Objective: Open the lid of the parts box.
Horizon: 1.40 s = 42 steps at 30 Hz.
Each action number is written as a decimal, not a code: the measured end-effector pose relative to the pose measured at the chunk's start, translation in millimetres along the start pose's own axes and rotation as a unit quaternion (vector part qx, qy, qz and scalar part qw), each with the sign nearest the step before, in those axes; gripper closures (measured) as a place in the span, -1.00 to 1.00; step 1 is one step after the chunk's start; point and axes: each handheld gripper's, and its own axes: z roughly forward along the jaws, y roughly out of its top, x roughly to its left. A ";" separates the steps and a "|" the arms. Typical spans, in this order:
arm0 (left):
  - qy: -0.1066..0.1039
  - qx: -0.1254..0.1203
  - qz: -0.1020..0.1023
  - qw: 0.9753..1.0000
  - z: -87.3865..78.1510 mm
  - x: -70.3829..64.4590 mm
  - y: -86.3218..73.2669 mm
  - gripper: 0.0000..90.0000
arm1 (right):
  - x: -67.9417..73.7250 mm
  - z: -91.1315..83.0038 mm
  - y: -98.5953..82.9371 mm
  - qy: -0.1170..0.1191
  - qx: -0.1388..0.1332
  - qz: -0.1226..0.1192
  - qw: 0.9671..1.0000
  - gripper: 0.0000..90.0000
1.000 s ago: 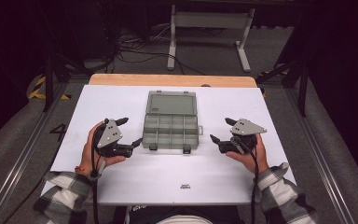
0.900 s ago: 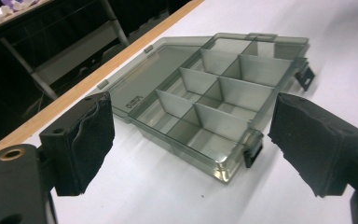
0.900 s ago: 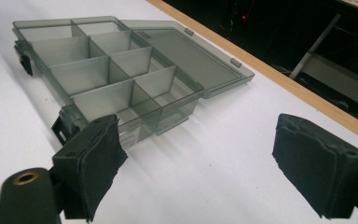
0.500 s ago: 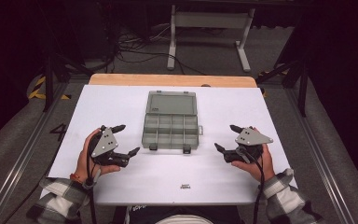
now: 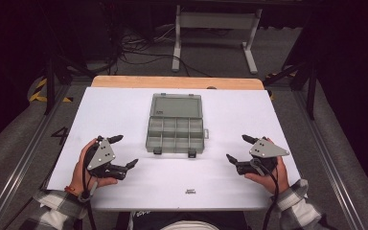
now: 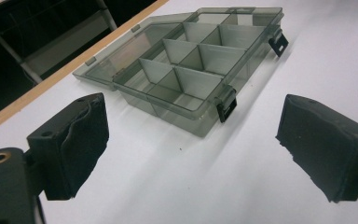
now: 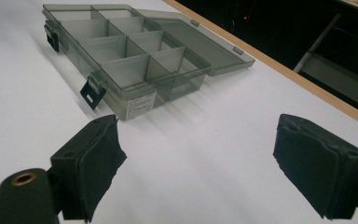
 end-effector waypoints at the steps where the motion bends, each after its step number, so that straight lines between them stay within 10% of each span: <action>1: 0.000 0.000 0.000 1.000 0.0 0.0 0.0 -0.80 | 0.7 -1.2 -1.3 0.000 0.002 -0.001 1.000 -0.67; 14: -0.013 0.005 -0.046 0.999 -13.3 0.5 -23.5 -0.88 | 11.9 -1.5 -12.6 0.032 0.023 -0.004 0.999 -0.65; 42: -0.033 0.027 -0.058 0.997 -13.6 -4.7 -37.8 -0.90 | 36.1 14.3 -5.6 0.118 0.042 -0.009 0.992 -0.52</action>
